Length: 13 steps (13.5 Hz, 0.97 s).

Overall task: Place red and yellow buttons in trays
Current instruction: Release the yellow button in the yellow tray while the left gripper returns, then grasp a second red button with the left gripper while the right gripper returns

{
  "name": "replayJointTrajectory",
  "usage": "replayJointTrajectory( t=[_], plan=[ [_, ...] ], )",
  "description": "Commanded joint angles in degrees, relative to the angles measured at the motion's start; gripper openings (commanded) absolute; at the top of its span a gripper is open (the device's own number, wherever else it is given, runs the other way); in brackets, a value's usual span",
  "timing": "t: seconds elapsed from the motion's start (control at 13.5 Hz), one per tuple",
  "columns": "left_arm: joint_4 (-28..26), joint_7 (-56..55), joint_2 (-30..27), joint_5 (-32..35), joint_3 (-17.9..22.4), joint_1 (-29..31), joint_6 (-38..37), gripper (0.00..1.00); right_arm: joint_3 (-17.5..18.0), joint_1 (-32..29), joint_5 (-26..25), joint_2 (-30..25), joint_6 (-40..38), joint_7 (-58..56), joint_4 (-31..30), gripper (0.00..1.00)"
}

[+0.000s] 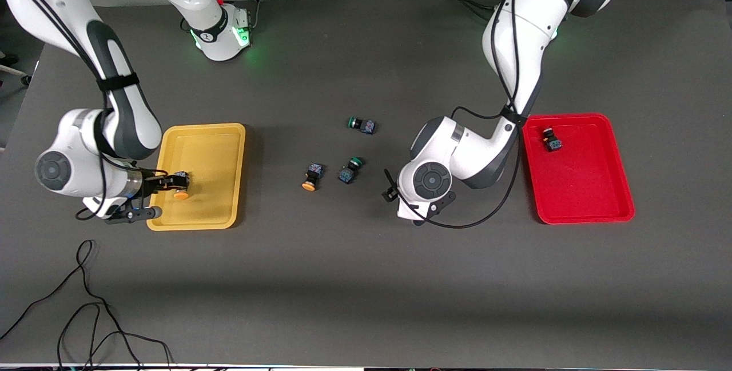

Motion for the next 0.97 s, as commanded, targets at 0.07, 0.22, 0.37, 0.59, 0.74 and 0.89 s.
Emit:
replayJointTrajectory(
  t=[0.07,0.22,0.37,0.59,0.74,0.89],
  plan=[
    [-5.09,1.40,0.16,-0.62,0.86,-0.66,3.87,1.00,9.80,0.93,0.91,-1.18,-1.91,16.96,1.80,1.00],
    [-6.15,2.27,0.07,-0.54,0.86,-0.40,4.49,0.96,16.39,1.02,0.56,1.19,-1.73,27.24,5.12,1.00],
    [-6.15,4.13,-0.10,-0.71,0.95,-0.40,4.05,0.11,21.67,1.63,-0.22,5.14,0.28,36.90,8.55,1.00],
    [-5.54,4.21,-1.07,-0.71,1.13,0.56,1.69,0.00,28.18,2.07,-10.65,12.25,9.49,54.12,9.27,1.00],
    [-3.97,5.70,-2.82,-0.18,1.13,3.10,-4.62,0.00,29.17,2.94,-17.77,16.21,13.29,63.28,9.36,1.00],
    [-4.04,11.13,-6.76,0.08,1.39,4.95,-10.95,0.00,30.66,3.56,-24.11,19.55,15.14,71.73,9.80,1.00]
  ],
)
